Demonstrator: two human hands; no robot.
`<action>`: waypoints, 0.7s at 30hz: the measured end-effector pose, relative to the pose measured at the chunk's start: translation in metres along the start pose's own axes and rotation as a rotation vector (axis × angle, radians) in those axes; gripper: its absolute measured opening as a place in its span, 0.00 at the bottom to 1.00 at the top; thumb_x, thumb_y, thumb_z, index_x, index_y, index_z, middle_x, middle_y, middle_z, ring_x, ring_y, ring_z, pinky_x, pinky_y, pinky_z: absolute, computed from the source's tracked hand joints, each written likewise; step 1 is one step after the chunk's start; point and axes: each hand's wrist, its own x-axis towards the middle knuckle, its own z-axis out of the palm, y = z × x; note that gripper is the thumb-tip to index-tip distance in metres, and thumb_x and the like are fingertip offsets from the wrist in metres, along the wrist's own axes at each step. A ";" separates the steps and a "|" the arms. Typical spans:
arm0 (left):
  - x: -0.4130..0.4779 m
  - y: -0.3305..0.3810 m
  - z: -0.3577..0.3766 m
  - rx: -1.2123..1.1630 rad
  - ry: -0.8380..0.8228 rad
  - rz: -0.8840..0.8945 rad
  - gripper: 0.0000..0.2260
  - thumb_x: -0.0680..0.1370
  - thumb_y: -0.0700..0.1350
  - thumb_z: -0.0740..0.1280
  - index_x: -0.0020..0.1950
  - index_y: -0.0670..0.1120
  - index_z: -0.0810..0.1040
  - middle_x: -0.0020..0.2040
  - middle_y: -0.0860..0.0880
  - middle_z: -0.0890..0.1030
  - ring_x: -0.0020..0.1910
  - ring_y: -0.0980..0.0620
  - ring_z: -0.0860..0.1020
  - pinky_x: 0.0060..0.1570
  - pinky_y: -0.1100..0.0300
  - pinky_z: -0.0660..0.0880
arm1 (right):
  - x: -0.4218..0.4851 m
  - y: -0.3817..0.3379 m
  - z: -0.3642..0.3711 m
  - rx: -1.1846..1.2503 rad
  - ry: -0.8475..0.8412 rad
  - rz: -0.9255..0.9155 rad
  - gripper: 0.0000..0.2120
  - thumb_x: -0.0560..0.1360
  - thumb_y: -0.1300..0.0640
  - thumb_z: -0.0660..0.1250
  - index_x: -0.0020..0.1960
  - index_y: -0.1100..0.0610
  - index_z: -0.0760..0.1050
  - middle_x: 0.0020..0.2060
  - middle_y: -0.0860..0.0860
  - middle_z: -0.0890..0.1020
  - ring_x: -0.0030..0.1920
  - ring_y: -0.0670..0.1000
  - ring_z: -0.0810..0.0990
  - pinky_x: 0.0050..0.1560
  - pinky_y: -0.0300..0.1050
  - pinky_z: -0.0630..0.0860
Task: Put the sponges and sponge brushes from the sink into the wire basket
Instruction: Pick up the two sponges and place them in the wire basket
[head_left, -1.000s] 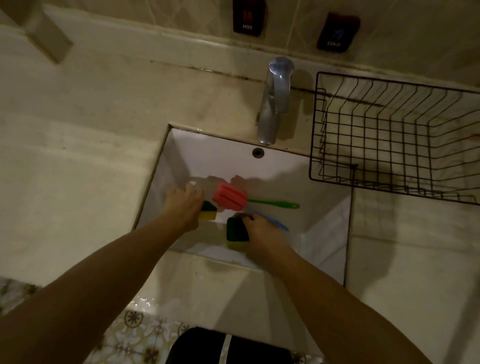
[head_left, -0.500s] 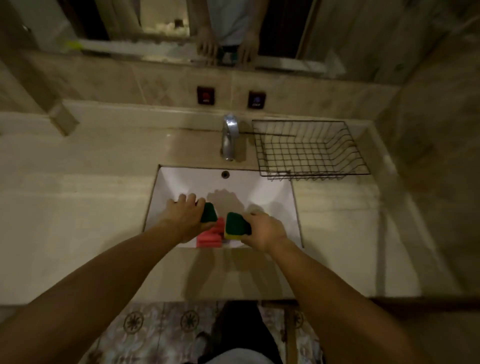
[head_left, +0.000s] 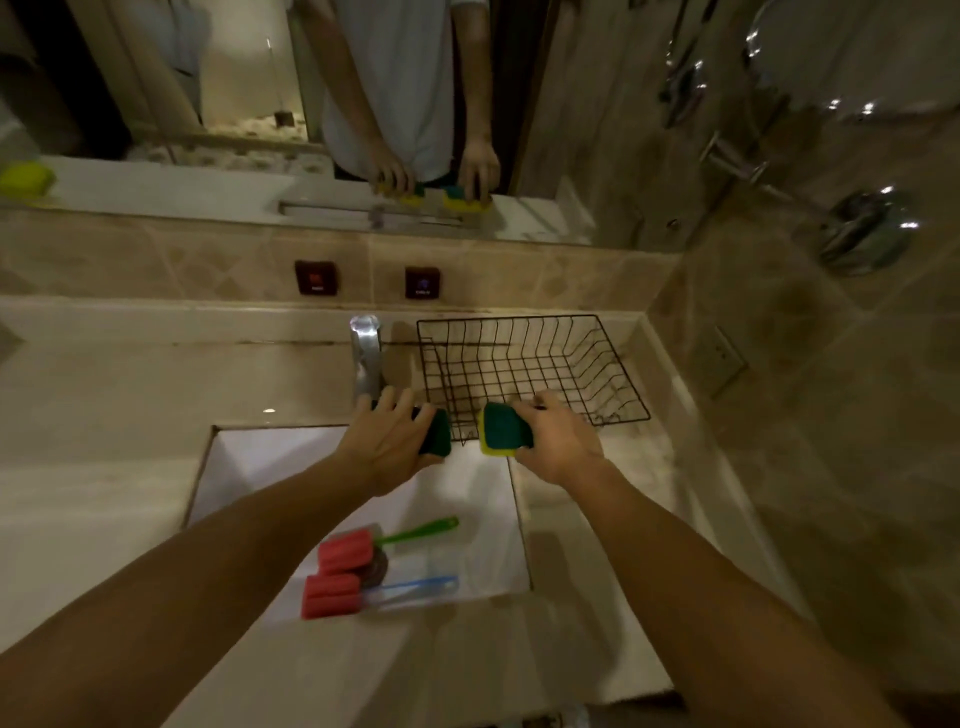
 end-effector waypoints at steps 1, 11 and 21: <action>0.012 0.002 0.000 -0.007 -0.006 -0.013 0.32 0.74 0.67 0.57 0.71 0.48 0.63 0.64 0.42 0.71 0.59 0.42 0.70 0.58 0.43 0.70 | 0.016 0.011 -0.003 0.007 -0.004 0.006 0.31 0.69 0.50 0.71 0.70 0.45 0.65 0.62 0.53 0.71 0.55 0.57 0.77 0.49 0.53 0.80; 0.113 0.006 0.032 -0.184 0.004 -0.238 0.31 0.73 0.68 0.58 0.70 0.51 0.63 0.66 0.45 0.71 0.64 0.43 0.69 0.61 0.46 0.70 | 0.185 0.051 0.033 0.046 -0.157 -0.114 0.23 0.69 0.46 0.71 0.61 0.51 0.73 0.57 0.55 0.76 0.56 0.58 0.78 0.52 0.51 0.78; 0.128 0.011 0.055 -0.253 0.037 -0.339 0.33 0.67 0.69 0.62 0.64 0.50 0.71 0.57 0.46 0.76 0.53 0.47 0.72 0.49 0.52 0.72 | 0.250 0.025 0.071 0.110 -0.208 -0.180 0.17 0.75 0.61 0.64 0.64 0.55 0.72 0.66 0.56 0.70 0.63 0.59 0.70 0.52 0.48 0.76</action>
